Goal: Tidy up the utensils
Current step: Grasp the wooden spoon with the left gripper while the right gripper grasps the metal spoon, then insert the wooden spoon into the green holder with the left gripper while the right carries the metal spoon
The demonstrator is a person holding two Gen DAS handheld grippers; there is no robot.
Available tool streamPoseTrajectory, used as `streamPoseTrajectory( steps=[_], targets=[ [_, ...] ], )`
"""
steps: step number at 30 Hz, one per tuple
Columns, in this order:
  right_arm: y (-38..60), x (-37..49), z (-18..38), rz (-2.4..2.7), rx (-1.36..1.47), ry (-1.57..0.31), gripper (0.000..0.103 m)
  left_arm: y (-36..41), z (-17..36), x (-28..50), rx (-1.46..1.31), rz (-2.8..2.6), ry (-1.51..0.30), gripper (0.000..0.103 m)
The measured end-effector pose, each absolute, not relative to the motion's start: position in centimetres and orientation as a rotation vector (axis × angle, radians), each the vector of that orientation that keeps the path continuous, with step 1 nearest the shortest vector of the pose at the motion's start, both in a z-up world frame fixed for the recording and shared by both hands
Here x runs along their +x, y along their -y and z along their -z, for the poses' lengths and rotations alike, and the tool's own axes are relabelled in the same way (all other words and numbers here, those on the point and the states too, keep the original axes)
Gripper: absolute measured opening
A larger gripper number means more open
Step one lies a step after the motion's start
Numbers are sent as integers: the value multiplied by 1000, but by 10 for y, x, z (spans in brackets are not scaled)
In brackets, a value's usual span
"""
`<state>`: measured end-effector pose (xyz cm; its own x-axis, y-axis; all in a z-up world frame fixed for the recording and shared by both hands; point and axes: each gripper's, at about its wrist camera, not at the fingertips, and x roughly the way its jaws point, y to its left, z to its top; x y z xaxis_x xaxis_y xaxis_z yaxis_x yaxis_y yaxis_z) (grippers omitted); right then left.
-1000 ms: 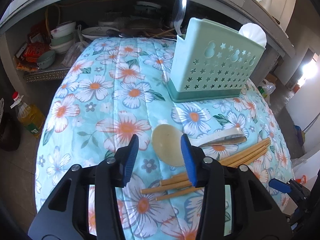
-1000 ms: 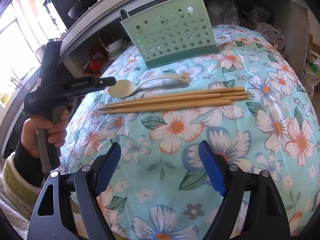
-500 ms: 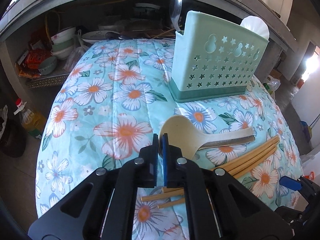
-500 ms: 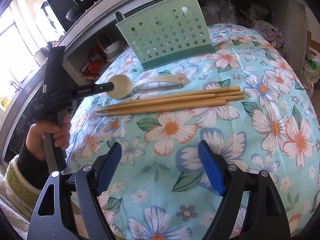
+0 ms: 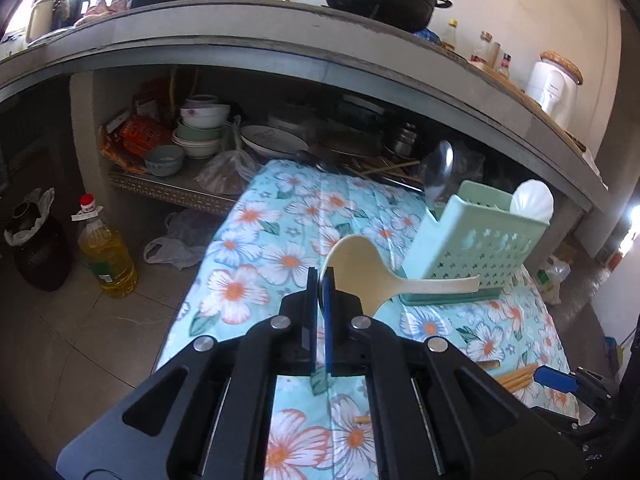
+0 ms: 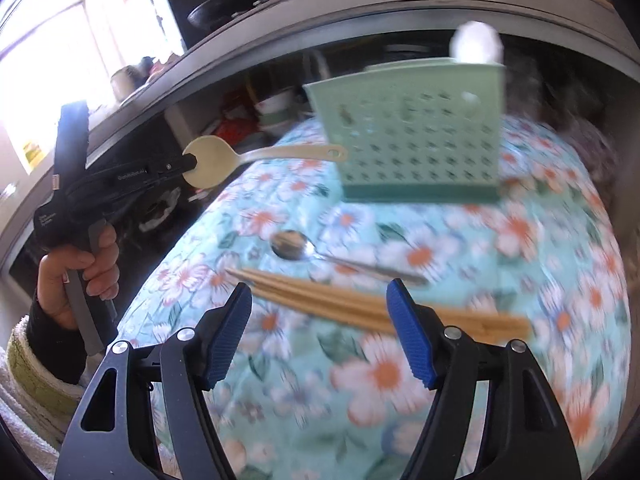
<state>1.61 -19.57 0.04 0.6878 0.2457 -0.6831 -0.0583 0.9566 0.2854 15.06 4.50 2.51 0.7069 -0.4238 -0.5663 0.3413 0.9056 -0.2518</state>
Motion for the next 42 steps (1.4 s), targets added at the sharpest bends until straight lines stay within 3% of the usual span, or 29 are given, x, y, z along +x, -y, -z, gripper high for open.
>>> streamPoseTrajectory(
  steps=[12,21,32,42],
  targets=[
    [139,135,37,-375,-2,-1026,64,-95,-15,166,-215,355,-666,1],
    [101,138,62,-316,-273,-1018,49,-106,-1,176,-247,351,-690,1],
    [91,117,56,-296,-382,-944,8,-111,-3,171,-255,349,-679,1],
    [119,88,-2,-244,-273,-743,2,-122,-35,144,-238,349,-606,1]
  ],
)
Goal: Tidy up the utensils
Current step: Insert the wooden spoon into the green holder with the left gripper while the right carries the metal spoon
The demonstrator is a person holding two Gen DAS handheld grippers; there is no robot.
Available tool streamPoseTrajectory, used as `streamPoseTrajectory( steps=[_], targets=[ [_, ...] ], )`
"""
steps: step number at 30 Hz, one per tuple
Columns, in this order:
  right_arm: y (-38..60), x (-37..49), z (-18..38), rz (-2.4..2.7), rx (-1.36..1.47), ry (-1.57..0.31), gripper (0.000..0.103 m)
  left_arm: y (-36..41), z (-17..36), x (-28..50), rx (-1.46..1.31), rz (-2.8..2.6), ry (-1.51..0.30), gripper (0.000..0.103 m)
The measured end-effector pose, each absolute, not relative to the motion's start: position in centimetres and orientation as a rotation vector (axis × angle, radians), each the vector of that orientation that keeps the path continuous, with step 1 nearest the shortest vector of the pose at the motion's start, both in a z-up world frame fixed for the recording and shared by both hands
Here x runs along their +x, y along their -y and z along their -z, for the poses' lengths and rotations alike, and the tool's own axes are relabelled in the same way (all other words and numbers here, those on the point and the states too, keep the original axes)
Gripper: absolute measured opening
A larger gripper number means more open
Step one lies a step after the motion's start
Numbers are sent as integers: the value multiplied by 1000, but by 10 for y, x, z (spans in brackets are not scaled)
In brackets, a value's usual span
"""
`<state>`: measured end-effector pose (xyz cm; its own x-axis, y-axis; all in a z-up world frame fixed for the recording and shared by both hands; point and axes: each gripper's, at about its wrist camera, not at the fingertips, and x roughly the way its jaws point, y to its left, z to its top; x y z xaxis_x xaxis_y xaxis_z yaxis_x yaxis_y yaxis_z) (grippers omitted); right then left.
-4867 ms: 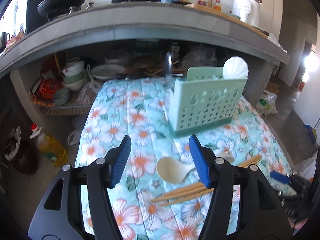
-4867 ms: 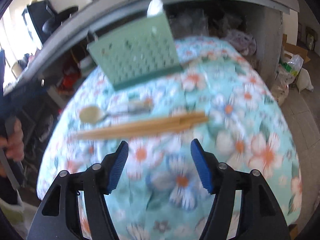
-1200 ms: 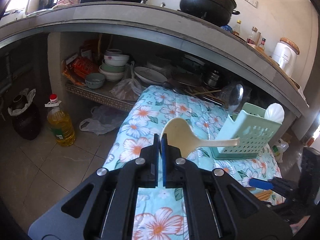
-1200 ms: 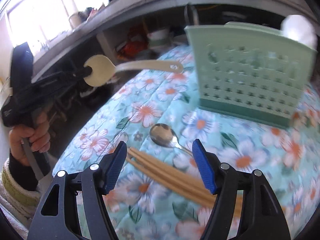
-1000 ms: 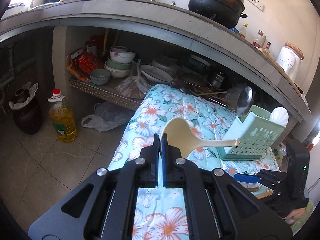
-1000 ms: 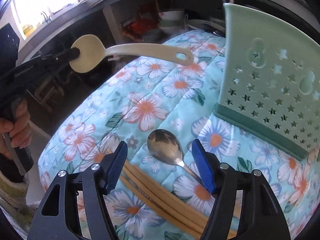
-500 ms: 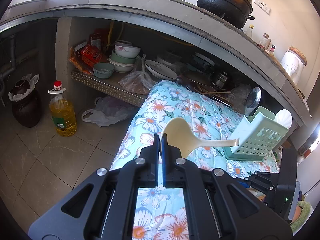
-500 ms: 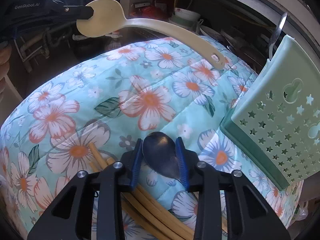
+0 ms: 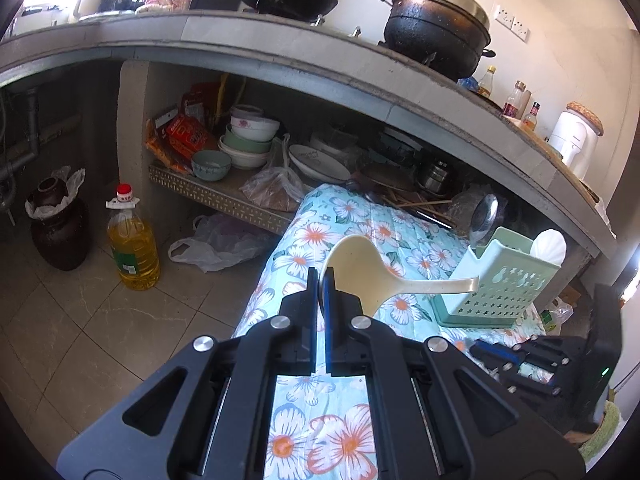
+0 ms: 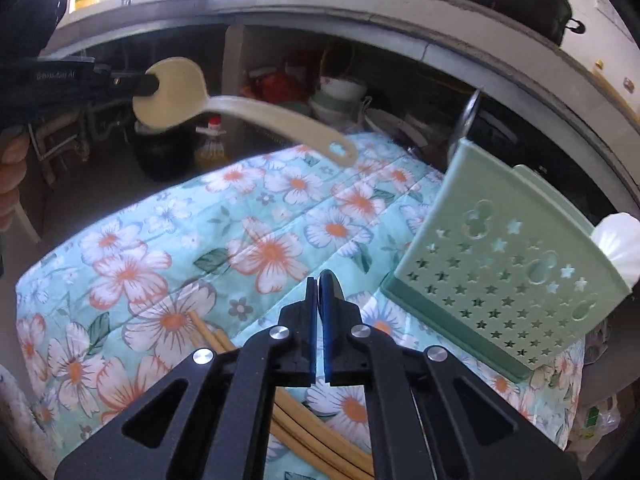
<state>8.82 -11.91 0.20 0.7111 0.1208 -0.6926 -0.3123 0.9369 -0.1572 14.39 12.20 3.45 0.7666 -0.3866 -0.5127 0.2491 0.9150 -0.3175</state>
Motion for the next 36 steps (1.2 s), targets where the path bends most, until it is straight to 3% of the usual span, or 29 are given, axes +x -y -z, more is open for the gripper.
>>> streamPoseTrajectory(
  steps=[11,19,30,36],
  targets=[
    [203,41,-68,-103,-9,-536,2,-114,-100,114,-232,439,-451,1],
    [244,26,-71,-43,112,-490,2,-30,-153,115,70,452,-271,1],
    [274,21,-58,-47,193,-464,2,89,-137,124,601,285,-141,1],
    [281,20,-58,-57,202,-445,2,122,-112,130,724,280,-182,1]
  ],
)
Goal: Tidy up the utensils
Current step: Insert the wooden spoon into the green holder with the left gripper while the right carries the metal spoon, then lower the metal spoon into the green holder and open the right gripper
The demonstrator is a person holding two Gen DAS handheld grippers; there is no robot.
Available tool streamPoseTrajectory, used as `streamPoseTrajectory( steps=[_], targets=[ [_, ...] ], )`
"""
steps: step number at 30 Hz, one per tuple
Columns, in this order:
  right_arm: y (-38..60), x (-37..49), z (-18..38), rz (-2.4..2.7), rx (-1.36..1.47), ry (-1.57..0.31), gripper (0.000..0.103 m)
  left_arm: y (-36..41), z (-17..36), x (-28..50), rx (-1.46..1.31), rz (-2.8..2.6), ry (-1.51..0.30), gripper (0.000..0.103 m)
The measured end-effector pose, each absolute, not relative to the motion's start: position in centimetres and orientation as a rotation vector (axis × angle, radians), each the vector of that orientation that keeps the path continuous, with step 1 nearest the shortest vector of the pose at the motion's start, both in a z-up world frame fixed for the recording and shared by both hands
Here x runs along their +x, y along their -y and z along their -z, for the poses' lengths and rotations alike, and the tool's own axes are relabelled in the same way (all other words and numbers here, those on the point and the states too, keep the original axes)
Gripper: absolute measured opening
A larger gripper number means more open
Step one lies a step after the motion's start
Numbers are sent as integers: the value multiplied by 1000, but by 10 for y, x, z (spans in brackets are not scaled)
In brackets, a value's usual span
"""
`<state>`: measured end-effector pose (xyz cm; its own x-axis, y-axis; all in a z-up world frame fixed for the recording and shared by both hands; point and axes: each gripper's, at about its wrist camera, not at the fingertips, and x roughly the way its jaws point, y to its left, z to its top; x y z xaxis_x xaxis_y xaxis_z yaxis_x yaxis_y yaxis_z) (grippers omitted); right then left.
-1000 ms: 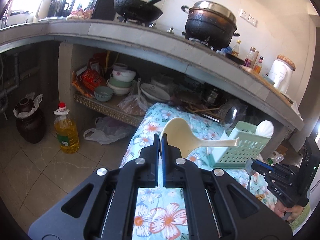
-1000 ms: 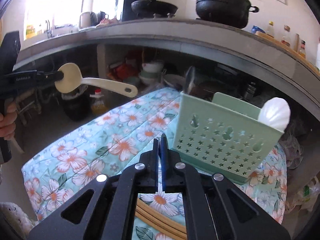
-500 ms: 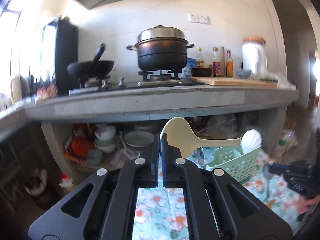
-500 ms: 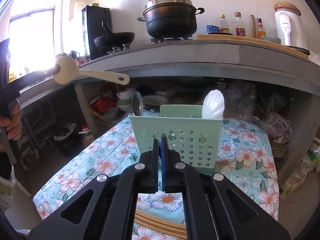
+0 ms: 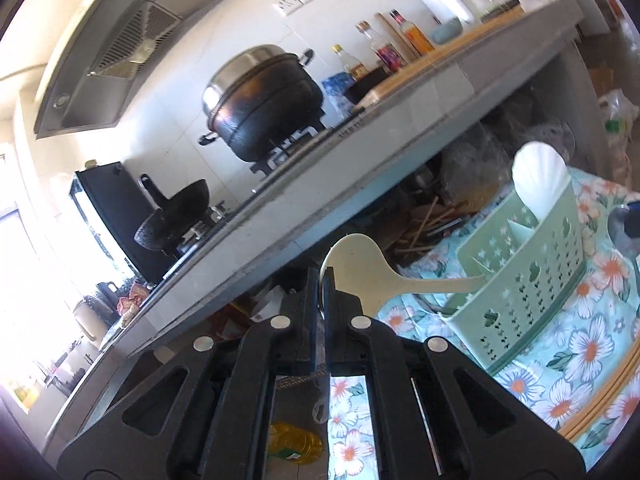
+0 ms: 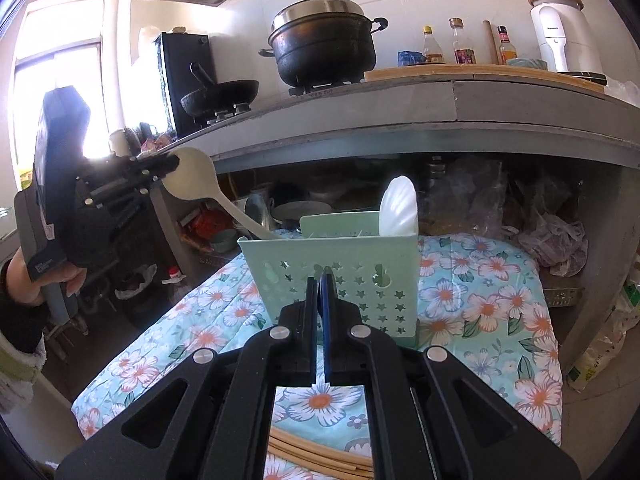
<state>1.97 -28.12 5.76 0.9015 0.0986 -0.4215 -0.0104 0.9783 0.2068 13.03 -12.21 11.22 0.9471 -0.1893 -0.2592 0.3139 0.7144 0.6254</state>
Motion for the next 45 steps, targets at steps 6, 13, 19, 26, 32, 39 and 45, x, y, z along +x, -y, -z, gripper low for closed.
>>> streamPoseTrajectory(
  steps=[6,13,19,26,32,39,45],
  targets=[
    [290,15,-62,-53,221,-417,2,131,-102,152,642,388,-345,5],
    [301,12,-66,-48,251,-406,2,121,-105,162,429,536,-429,10],
    [309,8,-70,-42,280,-395,2,111,-111,160,299,600,-426,29],
    [319,3,-82,-59,342,-364,2,90,-114,153,192,627,-437,51],
    [331,5,-124,-149,412,-259,2,72,-109,141,162,633,-446,61],
    [343,33,-181,-273,464,-121,2,53,-104,137,134,628,-464,67],
    [346,94,-181,-306,493,-140,2,42,-98,141,121,612,-482,67]
  ],
)
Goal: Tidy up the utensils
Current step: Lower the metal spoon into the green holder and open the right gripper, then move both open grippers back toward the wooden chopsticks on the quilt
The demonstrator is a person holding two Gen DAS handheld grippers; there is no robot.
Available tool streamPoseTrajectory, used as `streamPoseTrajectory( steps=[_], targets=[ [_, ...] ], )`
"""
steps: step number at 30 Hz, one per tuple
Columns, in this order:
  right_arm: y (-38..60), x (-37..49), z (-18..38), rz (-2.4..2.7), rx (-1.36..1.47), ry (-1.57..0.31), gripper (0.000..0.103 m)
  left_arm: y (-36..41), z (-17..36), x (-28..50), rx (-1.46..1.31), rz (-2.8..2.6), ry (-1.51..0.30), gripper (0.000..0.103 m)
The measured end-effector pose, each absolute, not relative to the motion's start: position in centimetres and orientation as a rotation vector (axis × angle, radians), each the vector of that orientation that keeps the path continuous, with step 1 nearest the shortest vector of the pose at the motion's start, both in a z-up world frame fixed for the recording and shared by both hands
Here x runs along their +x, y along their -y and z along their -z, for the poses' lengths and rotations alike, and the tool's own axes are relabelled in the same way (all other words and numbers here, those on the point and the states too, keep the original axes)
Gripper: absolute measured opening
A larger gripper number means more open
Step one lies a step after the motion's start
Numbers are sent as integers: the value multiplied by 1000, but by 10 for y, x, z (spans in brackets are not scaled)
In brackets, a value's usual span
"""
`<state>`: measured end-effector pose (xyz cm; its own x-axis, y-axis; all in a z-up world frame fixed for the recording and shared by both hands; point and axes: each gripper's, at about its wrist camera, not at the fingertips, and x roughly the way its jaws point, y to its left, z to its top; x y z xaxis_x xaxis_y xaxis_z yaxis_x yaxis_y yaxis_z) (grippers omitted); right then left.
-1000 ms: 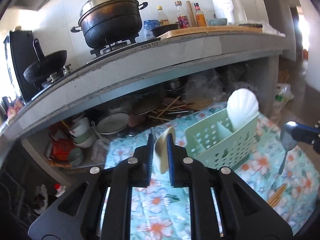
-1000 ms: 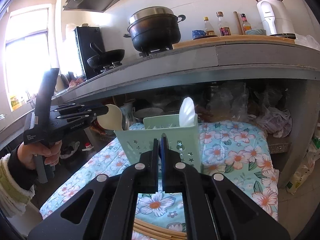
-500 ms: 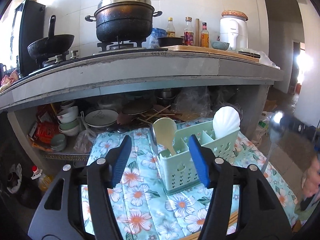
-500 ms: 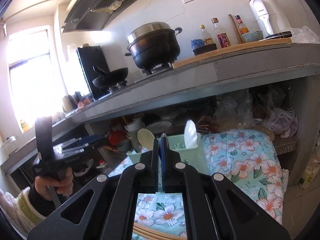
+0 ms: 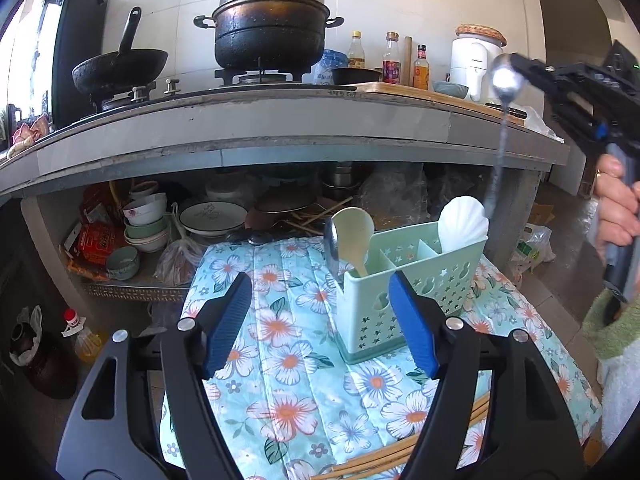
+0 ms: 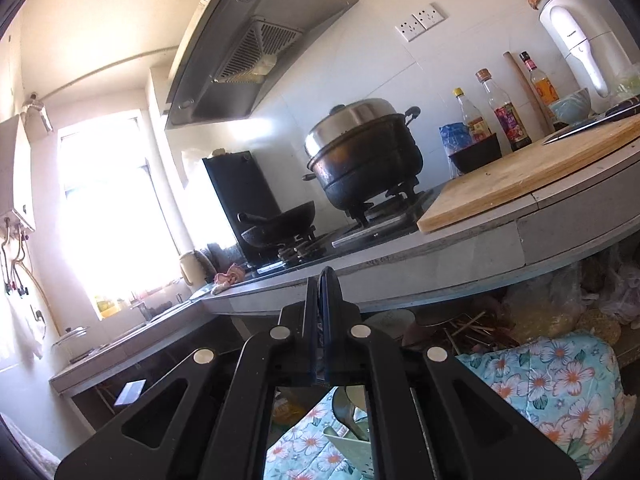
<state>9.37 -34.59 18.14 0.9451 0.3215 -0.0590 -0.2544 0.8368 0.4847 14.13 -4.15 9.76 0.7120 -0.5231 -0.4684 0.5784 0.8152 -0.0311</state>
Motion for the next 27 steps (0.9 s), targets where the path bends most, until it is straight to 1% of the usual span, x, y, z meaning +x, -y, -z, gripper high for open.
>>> streamPoseTrajectory(
  steps=[6,12,17,21,27],
  targets=[
    [347,144,-138,-272,507,-246,2,32,-90,146,118,590,-501,67],
    [349,154,-107,-220,492,-321,2,26,-86,151,115,576,-512,67],
    [346,142,-104,-162,447,-350,3,26,-86,152,113,576,-513,67],
    [341,119,-115,-120,378,-326,4,26,-84,150,114,579,-515,67],
    [346,73,-121,-79,394,-292,4,26,-85,142,116,583,-516,67]
  ],
)
